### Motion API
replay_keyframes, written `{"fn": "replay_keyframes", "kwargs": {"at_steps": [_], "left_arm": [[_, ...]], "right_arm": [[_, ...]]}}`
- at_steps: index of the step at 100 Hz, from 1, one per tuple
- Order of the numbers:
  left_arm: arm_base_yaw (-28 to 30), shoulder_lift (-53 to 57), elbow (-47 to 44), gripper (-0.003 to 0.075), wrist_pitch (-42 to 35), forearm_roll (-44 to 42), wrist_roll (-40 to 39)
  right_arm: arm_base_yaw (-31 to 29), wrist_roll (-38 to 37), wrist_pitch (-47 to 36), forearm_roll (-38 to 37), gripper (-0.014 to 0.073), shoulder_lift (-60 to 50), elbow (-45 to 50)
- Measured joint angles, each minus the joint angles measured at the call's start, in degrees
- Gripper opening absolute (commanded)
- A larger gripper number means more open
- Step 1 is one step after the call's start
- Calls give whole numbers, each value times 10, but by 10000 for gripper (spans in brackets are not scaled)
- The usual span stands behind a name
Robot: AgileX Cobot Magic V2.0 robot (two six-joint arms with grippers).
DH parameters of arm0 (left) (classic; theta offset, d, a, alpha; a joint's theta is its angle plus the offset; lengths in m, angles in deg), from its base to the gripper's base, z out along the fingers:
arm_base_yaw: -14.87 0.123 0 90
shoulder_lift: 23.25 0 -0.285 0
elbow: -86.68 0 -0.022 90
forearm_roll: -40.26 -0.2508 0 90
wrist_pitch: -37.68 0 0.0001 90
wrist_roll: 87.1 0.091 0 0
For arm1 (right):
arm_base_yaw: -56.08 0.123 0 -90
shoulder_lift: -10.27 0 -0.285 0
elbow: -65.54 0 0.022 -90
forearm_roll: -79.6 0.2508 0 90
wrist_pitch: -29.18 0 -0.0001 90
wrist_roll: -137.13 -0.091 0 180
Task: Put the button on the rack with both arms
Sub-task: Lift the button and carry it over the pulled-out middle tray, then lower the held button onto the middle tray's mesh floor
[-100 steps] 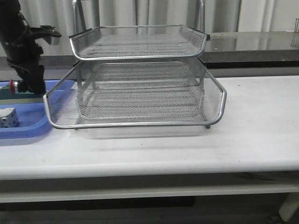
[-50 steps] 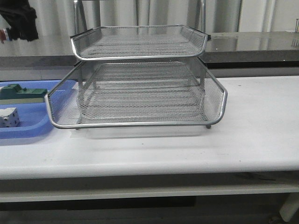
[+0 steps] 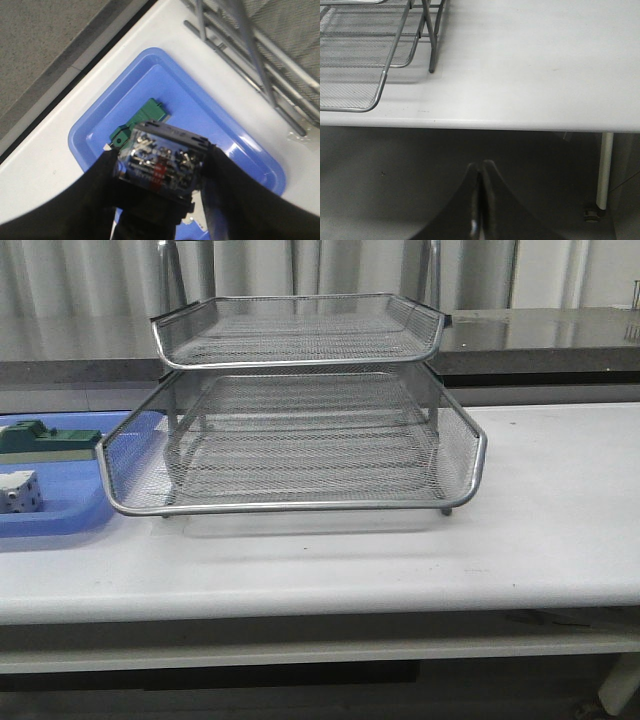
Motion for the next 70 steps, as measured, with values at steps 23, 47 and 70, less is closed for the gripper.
{"fn": "replay_keyframes", "kwargs": {"at_steps": [23, 47, 70], "left_arm": [[-78, 67, -73, -21, 1, 45, 0], [-177, 56, -83, -21, 2, 68, -1], [-250, -6, -85, -21, 0, 69, -1]], "right_arm": [[0, 0, 0, 0, -69, 0, 0], [0, 0, 0, 0, -69, 0, 0], [0, 0, 0, 0, -69, 0, 0]]}}
